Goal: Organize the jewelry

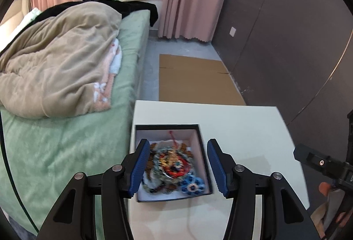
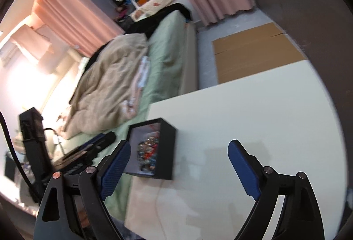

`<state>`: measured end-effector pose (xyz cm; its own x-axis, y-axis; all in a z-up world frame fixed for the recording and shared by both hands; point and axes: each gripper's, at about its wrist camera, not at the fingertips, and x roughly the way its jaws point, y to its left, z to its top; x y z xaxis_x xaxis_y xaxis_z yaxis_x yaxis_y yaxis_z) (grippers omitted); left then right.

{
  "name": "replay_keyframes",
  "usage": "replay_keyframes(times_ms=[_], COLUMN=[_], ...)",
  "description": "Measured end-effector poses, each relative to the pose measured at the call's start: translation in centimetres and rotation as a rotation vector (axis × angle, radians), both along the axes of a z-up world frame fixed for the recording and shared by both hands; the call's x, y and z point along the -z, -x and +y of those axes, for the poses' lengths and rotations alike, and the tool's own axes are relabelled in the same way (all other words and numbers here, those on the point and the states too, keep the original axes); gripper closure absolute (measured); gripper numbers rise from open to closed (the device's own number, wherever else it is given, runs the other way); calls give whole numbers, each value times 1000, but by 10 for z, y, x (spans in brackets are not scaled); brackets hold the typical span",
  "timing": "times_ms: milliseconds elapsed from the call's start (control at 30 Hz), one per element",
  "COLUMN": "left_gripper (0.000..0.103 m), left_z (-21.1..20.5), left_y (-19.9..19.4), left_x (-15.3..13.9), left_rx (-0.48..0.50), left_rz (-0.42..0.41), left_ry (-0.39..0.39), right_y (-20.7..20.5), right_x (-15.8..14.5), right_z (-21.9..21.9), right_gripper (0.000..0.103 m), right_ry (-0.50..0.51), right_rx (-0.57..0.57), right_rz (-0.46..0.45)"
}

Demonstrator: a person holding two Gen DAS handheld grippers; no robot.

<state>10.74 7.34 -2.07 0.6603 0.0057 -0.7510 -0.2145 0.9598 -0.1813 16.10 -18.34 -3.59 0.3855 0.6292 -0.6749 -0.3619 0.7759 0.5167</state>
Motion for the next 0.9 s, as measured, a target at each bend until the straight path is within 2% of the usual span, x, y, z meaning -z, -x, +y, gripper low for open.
replay_keyframes(times_ms=[100, 200, 333, 467, 733, 900], left_gripper=[26, 10, 9, 0, 0, 0], left_z=[-14, -25, -35, -48, -64, -59], left_y=[4, 7, 14, 27, 49, 58], left_x=[-2, -2, 0, -1, -3, -8], left_rx=[-4, -4, -16, -6, 18, -5], left_rz=[-24, -27, -29, -76, -137, -154], left_ry=[-53, -35, -27, -24, -64, -40], right_y=[5, 10, 16, 25, 49, 67], right_x=[-8, -13, -14, -12, -9, -8], right_z=[-14, -24, -35, -44, -53, -65], right_gripper=[2, 0, 0, 0, 0, 0], right_ry=[22, 56, 95, 113, 121, 125], right_rx=[26, 39, 43, 53, 53, 56], right_rz=[-23, -46, -47, -47, -61, -85])
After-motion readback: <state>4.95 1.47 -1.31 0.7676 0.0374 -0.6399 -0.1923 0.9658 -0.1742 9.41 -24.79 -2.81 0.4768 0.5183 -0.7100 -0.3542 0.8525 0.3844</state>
